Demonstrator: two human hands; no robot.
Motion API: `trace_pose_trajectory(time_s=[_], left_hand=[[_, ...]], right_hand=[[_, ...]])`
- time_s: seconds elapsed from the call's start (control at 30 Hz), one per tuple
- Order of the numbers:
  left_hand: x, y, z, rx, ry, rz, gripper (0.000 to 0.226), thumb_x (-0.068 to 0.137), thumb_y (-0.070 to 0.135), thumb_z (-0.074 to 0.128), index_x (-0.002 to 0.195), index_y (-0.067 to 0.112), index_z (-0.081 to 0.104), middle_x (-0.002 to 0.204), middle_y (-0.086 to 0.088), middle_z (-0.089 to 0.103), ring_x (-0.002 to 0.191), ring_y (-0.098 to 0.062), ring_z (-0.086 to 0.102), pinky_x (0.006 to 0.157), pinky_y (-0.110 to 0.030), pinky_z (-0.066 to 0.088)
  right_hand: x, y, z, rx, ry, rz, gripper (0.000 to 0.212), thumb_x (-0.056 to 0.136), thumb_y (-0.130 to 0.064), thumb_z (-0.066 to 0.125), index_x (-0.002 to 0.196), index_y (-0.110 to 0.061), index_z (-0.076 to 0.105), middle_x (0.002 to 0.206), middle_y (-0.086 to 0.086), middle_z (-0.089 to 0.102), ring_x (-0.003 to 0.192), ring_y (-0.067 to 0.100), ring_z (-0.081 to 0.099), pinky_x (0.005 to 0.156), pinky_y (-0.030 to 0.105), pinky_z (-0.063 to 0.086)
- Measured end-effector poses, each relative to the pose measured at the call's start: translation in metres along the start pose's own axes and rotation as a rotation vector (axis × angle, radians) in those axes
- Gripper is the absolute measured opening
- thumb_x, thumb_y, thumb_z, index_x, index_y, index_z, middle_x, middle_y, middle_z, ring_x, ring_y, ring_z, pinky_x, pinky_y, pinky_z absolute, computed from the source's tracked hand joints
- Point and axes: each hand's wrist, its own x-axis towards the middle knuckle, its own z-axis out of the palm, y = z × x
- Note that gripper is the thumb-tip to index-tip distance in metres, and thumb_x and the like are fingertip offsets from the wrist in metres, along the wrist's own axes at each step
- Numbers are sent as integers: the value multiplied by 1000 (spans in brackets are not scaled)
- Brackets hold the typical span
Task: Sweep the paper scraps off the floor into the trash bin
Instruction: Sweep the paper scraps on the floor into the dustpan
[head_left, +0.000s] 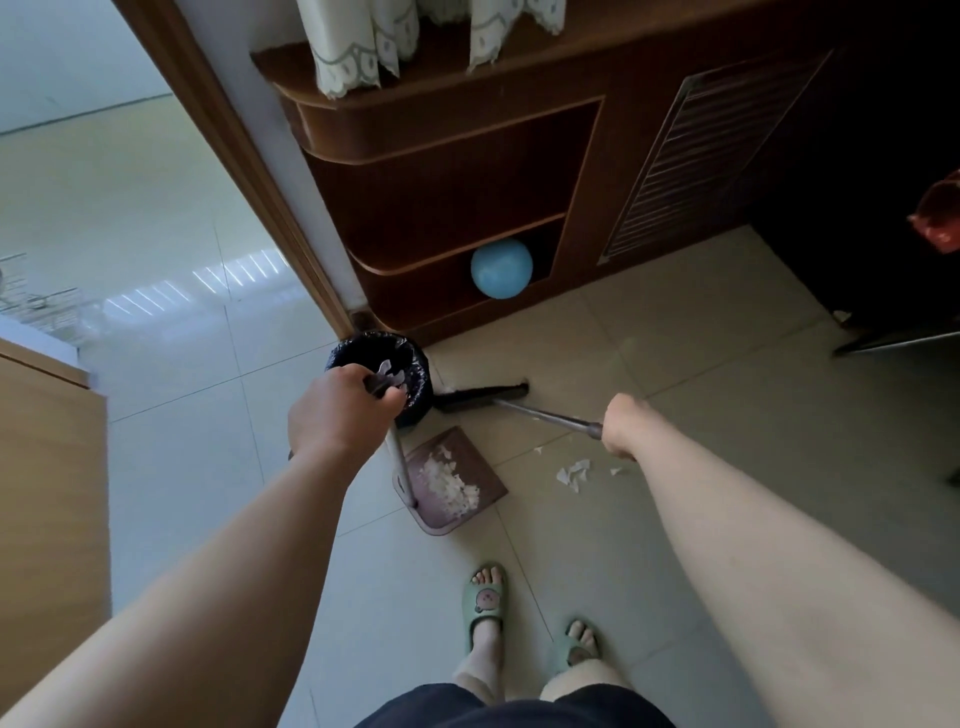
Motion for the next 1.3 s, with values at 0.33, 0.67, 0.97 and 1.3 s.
trace_pose_trajectory(time_s=[0.33,0.67,0.97,1.3], left_hand=[[-34,12,8,43,21,46,29,82,49,59,87,21,66,77,0,65,73,-26,60,59,-27,45],[-85,-2,7,48,112,27,30,84,50,59,88,21,66,80,-4,65,75,-29,59,59,-27,43],[-96,-8,6,-5,105,4,28,84,45,59,88,18,66,82,-5,64,75,-29,57,59,-28,40],[-71,-34,-12,-23,53,34,25,83,46,60,87,23,67,81,-1,66,75,-26,58,60,-27,43]], right_hand=[[-33,92,-15,-117,54,33,32,89,-33,63,114,-12,63,115,9,65,93,29,61,72,28,42],[-81,151,-41,-142,104,111,39,77,-50,72,76,-13,61,71,0,63,69,20,63,59,22,43],[-82,95,-21,127,150,43,38,77,-43,73,65,-12,54,69,4,60,66,23,60,53,21,38],[-70,-12,38,108,38,-52,15,85,-22,66,91,-9,63,105,12,66,87,29,63,67,27,45]])
